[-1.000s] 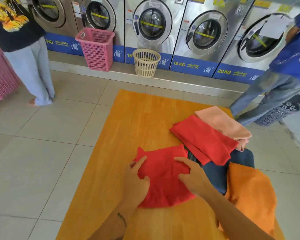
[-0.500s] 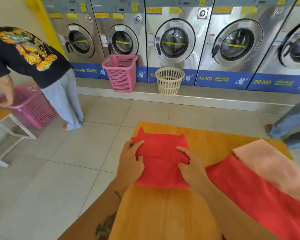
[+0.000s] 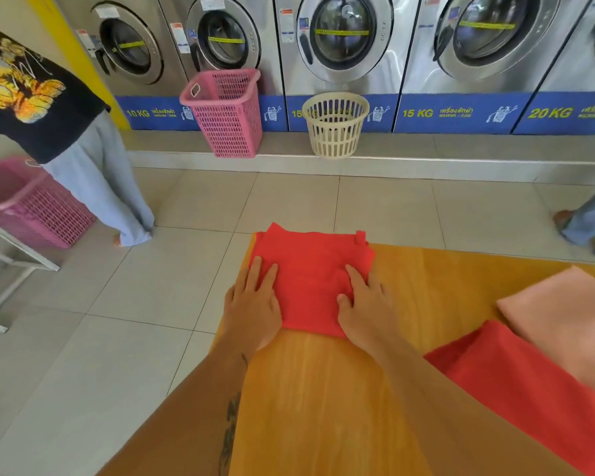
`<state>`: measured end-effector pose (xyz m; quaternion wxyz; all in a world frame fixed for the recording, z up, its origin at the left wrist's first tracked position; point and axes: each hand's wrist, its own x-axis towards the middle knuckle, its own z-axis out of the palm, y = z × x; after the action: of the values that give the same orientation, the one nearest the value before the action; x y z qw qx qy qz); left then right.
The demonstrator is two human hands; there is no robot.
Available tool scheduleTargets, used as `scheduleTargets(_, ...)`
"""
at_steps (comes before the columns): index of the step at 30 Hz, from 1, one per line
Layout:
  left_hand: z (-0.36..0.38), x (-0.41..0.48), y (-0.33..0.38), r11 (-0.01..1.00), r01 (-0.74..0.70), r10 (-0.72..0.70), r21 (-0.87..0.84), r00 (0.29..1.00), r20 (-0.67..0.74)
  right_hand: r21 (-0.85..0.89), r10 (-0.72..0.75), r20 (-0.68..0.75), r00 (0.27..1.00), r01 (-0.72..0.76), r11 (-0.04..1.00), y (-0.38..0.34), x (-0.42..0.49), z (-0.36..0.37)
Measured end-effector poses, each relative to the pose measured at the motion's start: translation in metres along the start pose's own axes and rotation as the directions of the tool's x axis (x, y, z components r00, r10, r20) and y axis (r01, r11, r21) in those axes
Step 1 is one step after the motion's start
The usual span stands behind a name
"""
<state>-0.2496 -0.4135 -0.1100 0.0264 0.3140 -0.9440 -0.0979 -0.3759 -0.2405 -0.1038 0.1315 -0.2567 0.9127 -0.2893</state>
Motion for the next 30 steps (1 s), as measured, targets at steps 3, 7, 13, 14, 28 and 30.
scheduleTargets(3, -0.011, 0.003, 0.001, 1.000, 0.010, -0.013, 0.025, 0.994, 0.106, 0.029, 0.013, 0.133, 0.991, -0.017, 0.999, -0.002, 0.011, -0.015)
scheduleTargets(7, -0.044, 0.003, 0.008, 0.991, -0.014, -0.019, 0.131, 0.968, 0.249, 0.111, 0.024, 0.228, 0.973, -0.051, 0.993, -0.010, -0.012, -0.039)
scheduleTargets(13, -0.071, -0.054, 0.038, 0.941, -0.126, 0.141, -0.313, 0.990, 0.025, 0.155, -0.025, 0.081, 0.996, 0.012, 0.988, -0.016, -0.118, -0.088)
scheduleTargets(14, -0.072, -0.067, 0.047, 0.900, -0.133, 0.146, -0.415, 0.989, -0.001, 0.145, -0.024, 0.053, 0.998, 0.016, 0.989, -0.017, -0.139, -0.096)
scheduleTargets(28, -0.071, -0.153, 0.183, 0.628, -0.165, 0.411, -0.761, 0.900, 0.144, 0.075, 0.355, -0.256, 0.899, -0.348, 0.934, 0.066, -0.313, -0.175)
scheduleTargets(30, -0.069, -0.149, 0.192, 0.639, -0.151, 0.426, -0.754, 0.886, 0.183, 0.105, 0.422, -0.276, 0.864, -0.409, 0.906, 0.080, -0.315, -0.184)
